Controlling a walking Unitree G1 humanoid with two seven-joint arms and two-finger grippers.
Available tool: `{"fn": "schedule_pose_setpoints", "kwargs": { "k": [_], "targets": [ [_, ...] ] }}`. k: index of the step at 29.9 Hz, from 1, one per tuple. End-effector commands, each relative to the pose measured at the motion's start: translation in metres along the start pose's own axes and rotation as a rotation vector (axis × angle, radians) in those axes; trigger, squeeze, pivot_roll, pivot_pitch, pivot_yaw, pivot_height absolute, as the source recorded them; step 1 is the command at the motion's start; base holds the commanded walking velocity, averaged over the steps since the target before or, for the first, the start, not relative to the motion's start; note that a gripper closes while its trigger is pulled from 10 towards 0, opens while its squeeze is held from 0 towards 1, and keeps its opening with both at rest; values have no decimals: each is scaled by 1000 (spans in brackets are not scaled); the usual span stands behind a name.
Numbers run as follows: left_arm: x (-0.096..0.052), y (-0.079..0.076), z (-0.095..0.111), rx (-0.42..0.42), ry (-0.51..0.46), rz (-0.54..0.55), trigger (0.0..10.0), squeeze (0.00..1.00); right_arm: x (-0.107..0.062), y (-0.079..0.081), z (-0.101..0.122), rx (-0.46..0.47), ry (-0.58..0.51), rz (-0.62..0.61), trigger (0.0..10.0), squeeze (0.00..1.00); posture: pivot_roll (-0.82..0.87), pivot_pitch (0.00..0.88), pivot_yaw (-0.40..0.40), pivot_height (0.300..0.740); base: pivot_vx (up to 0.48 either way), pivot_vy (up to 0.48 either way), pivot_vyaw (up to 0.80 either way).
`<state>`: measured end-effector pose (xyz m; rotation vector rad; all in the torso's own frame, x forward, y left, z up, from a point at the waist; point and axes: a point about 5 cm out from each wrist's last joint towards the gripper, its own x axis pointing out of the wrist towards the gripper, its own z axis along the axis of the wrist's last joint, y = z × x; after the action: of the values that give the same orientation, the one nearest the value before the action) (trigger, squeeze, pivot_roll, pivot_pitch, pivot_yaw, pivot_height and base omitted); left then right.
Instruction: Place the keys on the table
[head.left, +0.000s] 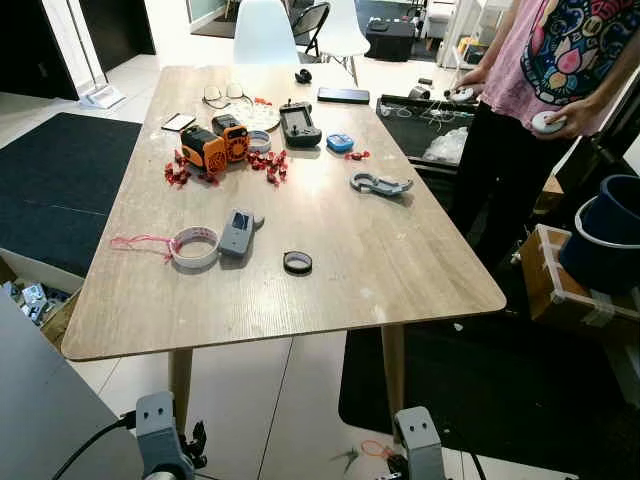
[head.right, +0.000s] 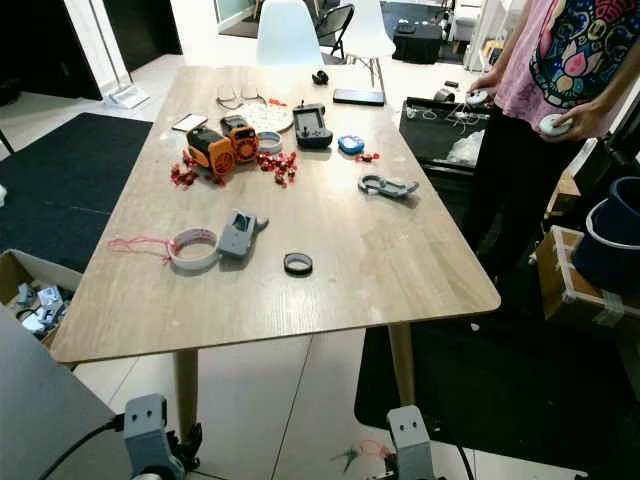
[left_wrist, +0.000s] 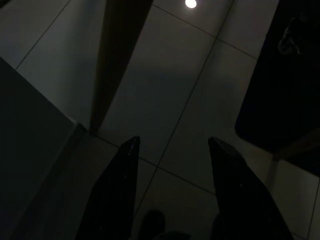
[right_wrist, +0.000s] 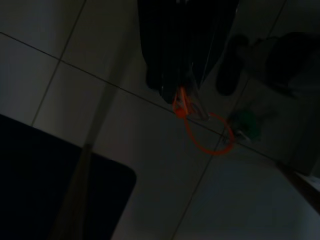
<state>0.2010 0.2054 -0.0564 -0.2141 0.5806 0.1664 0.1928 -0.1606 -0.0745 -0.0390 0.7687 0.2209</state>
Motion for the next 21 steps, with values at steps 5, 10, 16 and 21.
{"fn": "schedule_pose_setpoints", "kwargs": {
  "k": [5,10,16,21],
  "targets": [
    [-3,3,-3,23,-4,23,10000,0,-2,-2,-6,-2,20,-4,10000,0,80,76,-10,740,0,0,0],
    [-3,2,-1,59,-19,10,10000,0,-2,-1,-6,-1,20,-3,10000,0,81,75,-9,740,0,0,0],
    [-2,0,-2,58,-13,3,10000,0,-2,-1,-6,-1,19,-3,10000,0,80,77,-8,740,0,-230,0],
    [-2,-1,-3,53,-4,3,10000,0,-2,-1,-6,-1,19,-4,10000,0,77,76,-7,740,0,-480,0]
  ]
}}
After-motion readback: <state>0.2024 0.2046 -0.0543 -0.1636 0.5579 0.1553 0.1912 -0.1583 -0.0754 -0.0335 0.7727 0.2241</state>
